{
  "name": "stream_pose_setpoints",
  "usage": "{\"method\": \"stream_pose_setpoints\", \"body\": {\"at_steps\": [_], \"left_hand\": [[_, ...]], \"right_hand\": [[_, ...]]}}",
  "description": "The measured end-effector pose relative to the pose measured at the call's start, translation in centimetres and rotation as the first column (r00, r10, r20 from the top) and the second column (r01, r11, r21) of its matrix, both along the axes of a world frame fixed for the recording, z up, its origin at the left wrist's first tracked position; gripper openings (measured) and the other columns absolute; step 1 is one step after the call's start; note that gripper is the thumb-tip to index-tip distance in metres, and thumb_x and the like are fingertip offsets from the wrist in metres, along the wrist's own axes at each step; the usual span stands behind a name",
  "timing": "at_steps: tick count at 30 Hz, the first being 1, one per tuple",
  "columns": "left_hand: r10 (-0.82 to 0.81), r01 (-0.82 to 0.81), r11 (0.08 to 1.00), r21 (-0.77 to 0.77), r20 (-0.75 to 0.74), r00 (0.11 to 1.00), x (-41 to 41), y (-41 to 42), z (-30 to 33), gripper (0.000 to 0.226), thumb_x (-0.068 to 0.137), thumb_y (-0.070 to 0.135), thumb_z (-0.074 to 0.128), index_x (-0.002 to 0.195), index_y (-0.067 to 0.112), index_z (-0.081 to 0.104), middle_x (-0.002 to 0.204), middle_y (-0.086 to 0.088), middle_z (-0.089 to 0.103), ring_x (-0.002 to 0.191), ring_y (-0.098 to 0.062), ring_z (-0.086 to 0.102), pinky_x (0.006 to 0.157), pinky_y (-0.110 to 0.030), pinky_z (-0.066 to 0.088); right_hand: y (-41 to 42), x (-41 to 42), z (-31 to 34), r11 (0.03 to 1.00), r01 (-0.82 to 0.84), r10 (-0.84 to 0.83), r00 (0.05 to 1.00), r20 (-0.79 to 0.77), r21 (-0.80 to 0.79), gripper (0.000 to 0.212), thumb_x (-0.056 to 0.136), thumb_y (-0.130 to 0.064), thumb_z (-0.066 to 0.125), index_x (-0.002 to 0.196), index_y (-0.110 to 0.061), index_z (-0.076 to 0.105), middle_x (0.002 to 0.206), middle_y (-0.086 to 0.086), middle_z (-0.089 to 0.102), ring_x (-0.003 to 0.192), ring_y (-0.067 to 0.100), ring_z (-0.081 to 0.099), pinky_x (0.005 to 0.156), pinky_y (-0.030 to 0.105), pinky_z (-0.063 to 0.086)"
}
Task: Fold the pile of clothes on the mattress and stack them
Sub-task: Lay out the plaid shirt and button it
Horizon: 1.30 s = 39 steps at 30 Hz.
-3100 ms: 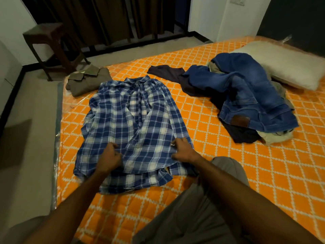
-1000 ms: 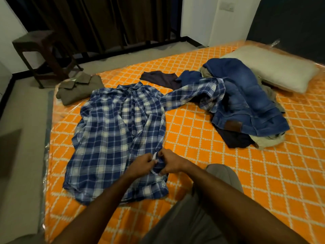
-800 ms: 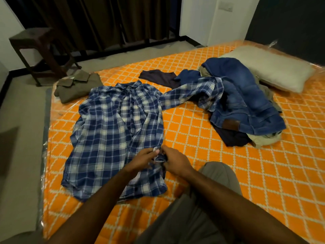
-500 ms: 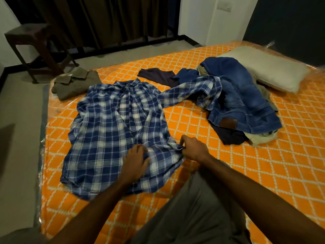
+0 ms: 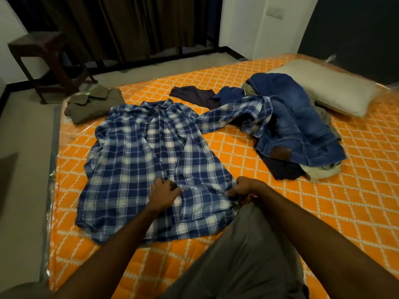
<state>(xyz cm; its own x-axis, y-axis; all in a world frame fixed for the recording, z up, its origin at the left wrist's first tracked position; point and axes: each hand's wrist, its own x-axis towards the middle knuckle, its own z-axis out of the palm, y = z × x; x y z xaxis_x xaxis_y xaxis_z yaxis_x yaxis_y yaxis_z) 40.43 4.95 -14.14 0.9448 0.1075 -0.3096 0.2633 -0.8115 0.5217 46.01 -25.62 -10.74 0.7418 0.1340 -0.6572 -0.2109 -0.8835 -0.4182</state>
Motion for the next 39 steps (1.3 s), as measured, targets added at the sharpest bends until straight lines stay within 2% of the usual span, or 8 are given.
{"method": "stream_pose_setpoints", "body": {"at_steps": [4,10,17,20,23,28,35,39], "left_hand": [[0.125,-0.176,0.905,-0.388,-0.153,0.98,1.4,-1.7,0.8,0.04,0.089,0.044,0.071,0.086,0.006,0.057,0.084,-0.015,0.055,0.077,-0.023,0.052,0.066,-0.036,0.051],[0.152,-0.31,0.624,-0.717,-0.278,0.948,0.7,-1.7,3.8,0.011,0.099,0.013,0.048,0.092,0.007,0.055,0.081,-0.011,0.06,0.069,-0.021,0.059,0.063,-0.034,0.05],[-0.163,-0.182,0.75,-0.635,-0.445,0.88,-2.1,3.2,5.1,0.019,0.101,0.022,0.055,0.097,0.004,0.057,0.078,-0.011,0.059,0.063,-0.024,0.062,0.057,-0.038,0.055],[0.05,-0.319,0.625,-0.712,-0.371,0.927,-0.2,3.4,4.6,0.023,0.101,0.028,0.056,0.111,0.008,0.053,0.098,-0.012,0.066,0.078,-0.027,0.067,0.061,-0.038,0.056],[0.281,-0.361,0.68,-0.638,-0.228,0.932,2.6,2.6,4.0,0.03,0.101,0.024,0.057,0.127,0.015,0.045,0.113,-0.008,0.063,0.093,-0.027,0.069,0.066,-0.039,0.058],[0.198,-0.205,0.844,-0.496,-0.067,0.978,7.2,0.8,3.4,0.035,0.099,0.019,0.061,0.13,0.012,0.046,0.114,-0.005,0.056,0.093,-0.017,0.056,0.077,-0.034,0.051],[0.202,-0.174,0.906,-0.385,0.033,0.979,14.5,1.3,2.4,0.046,0.096,0.009,0.064,0.136,0.004,0.043,0.137,-0.018,0.051,0.11,-0.029,0.059,0.084,-0.035,0.05],[0.243,-0.205,0.897,-0.392,0.048,0.969,19.0,1.8,1.8,0.049,0.098,0.009,0.062,0.139,0.004,0.036,0.128,-0.012,0.051,0.099,-0.022,0.056,0.072,-0.028,0.048]], "right_hand": [[-0.1,1.2,0.2,1.0,0.016,-0.015,0.991,0.131,-0.011,0.049,0.093,-0.016,0.07,0.059,-0.014,0.035,0.06,0.003,0.03,0.052,0.017,0.031,0.05,0.027,0.027],[-1.5,2.6,-0.2,0.993,-0.084,0.087,0.996,0.034,-0.081,0.028,0.087,-0.007,0.074,0.071,-0.008,0.051,0.065,0.006,0.046,0.054,0.019,0.044,0.049,0.026,0.039],[-1.5,3.7,0.5,0.993,-0.106,0.113,0.986,-0.124,0.059,0.039,0.09,-0.037,0.075,0.07,-0.006,0.064,0.06,0.006,0.061,0.04,0.011,0.052,0.046,0.023,0.043],[-0.6,4.2,0.2,0.996,-0.046,0.052,0.996,-0.067,0.079,0.048,0.097,-0.041,0.065,0.063,-0.009,0.054,0.056,0.007,0.052,0.041,0.016,0.044,0.049,0.026,0.038],[0.4,4.5,-0.5,0.993,-0.09,0.087,0.996,0.034,0.078,0.041,0.097,-0.031,0.068,0.067,-0.005,0.057,0.062,0.01,0.048,0.056,0.023,0.046,0.054,0.029,0.039],[2.4,5.6,-1.8,0.952,0.023,-0.062,0.991,0.121,0.306,0.013,0.097,-0.023,0.067,0.097,-0.01,0.064,0.097,0.01,0.066,0.083,0.022,0.06,0.073,0.037,0.05],[6.8,12.8,-2.9,0.824,0.259,-0.322,0.946,0.042,0.504,0.027,0.094,-0.001,0.056,0.12,-0.008,0.052,0.098,0.021,0.066,0.075,0.024,0.059,0.061,0.035,0.044],[10.1,17.7,-3.6,0.559,0.495,-0.576,0.809,-0.117,0.666,0.019,0.094,0.011,0.048,0.103,-0.005,0.047,0.076,0.017,0.05,0.06,0.022,0.045,0.05,0.031,0.036]]}}
